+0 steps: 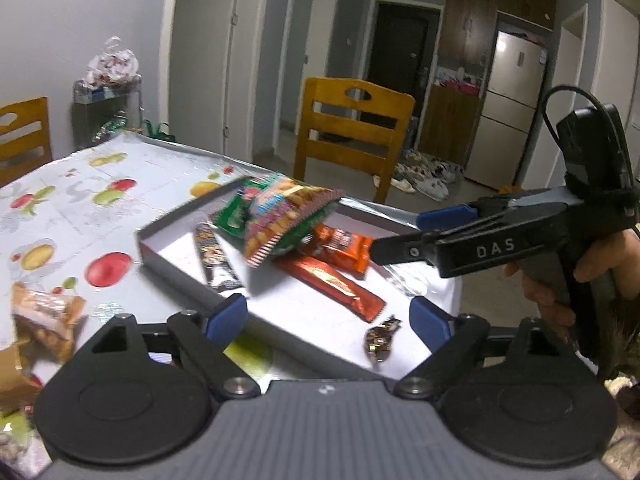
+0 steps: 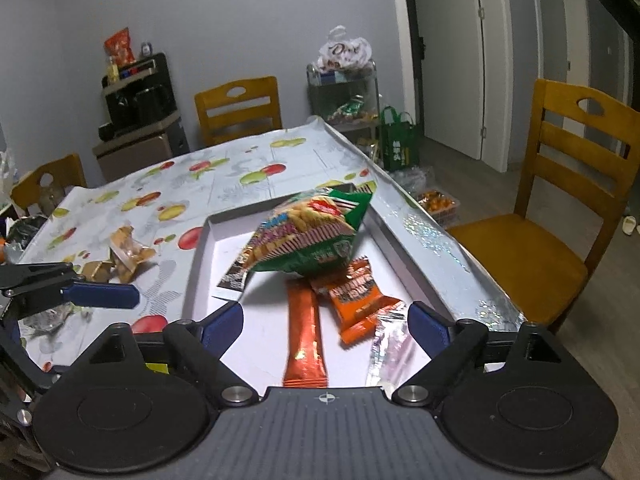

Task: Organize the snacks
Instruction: 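Open the left tool to drop the candy while the right tool drops the packet, then move both tools back over the remaining snacks on the table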

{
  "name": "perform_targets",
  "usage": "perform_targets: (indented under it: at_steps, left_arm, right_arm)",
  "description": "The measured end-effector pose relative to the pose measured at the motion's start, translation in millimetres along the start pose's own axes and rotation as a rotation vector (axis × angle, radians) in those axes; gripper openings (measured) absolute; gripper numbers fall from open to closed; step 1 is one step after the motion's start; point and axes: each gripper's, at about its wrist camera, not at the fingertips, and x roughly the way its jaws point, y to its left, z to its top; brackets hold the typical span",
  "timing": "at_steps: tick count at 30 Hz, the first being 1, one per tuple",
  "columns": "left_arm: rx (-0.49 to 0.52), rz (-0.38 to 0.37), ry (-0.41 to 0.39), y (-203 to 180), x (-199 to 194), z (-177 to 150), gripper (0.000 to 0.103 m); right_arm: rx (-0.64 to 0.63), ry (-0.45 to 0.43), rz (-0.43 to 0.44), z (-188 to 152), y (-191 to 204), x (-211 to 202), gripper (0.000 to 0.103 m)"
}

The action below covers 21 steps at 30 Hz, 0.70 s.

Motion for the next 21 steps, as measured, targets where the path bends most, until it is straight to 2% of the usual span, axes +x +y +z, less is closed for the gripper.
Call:
perform_targets:
  at_steps: [13, 21]
  left_arm:
    - [-0.091, 0.149, -0.099, 55, -67, -17, 0.092]
    - [-0.155, 0.267, -0.144, 90, -110, -32, 0.092]
  right_arm:
    - [-0.062, -0.009, 0.034, 9, 44, 3, 0.093]
    - [-0.101, -0.013, 0.076, 14, 72, 8, 0.093]
